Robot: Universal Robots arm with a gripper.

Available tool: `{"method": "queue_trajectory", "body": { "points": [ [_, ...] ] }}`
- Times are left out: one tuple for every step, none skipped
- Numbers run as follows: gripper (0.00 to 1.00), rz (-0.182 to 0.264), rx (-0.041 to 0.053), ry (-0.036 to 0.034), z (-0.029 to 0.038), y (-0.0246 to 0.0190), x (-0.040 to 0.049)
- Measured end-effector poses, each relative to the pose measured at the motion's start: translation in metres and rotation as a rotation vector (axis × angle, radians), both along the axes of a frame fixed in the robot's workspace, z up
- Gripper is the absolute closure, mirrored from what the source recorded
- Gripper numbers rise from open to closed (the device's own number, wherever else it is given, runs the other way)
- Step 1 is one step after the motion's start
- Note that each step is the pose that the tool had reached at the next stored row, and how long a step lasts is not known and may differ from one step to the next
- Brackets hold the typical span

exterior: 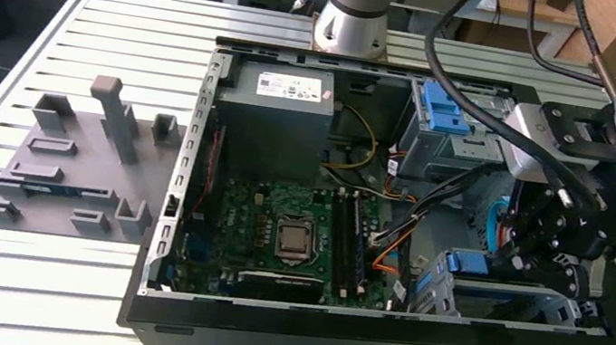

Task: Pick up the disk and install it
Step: 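Insert the first disk wire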

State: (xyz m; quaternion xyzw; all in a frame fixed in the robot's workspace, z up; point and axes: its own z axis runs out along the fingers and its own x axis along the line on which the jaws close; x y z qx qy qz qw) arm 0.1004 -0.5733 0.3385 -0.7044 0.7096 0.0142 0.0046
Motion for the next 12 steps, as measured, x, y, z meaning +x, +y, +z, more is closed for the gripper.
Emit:
{"method": "queue_trajectory", "body": {
  "points": [
    [0.89, 0.0, 0.0, 0.0, 0.0, 0.0001, 0.001],
    [0.89, 0.0, 0.0, 0.0, 0.0, 0.0001, 0.0017],
    [0.89, 0.0, 0.0001, 0.0, 0.0, 0.0, 0.002],
    [0.89, 0.0, 0.0001, 0.0, 0.0, 0.0, 0.002],
    [0.89, 0.0, -0.0001, -0.0001, 0.0005, 0.0, 0.002],
    [0.89, 0.0, -0.0001, -0.0003, 0.0016, 0.0, 0.002],
    [0.89, 0.0, 0.0, -0.0006, 0.0035, 0.0, 0.002],
    [0.89, 0.0, 0.0002, -0.0012, 0.0057, 0.0, 0.0021],
    [0.89, 0.0, 0.0002, -0.0018, 0.008, 0.0001, 0.0021],
    [0.89, 0.0, 0.0, -0.0025, 0.0097, 0.0001, 0.0021],
    [0.89, 0.0, 0.0, -0.003, 0.0108, 0.0003, 0.0021],
    [0.89, 0.0, 0.0002, -0.0032, 0.0109, 0.0005, 0.0027]
  ]
}}
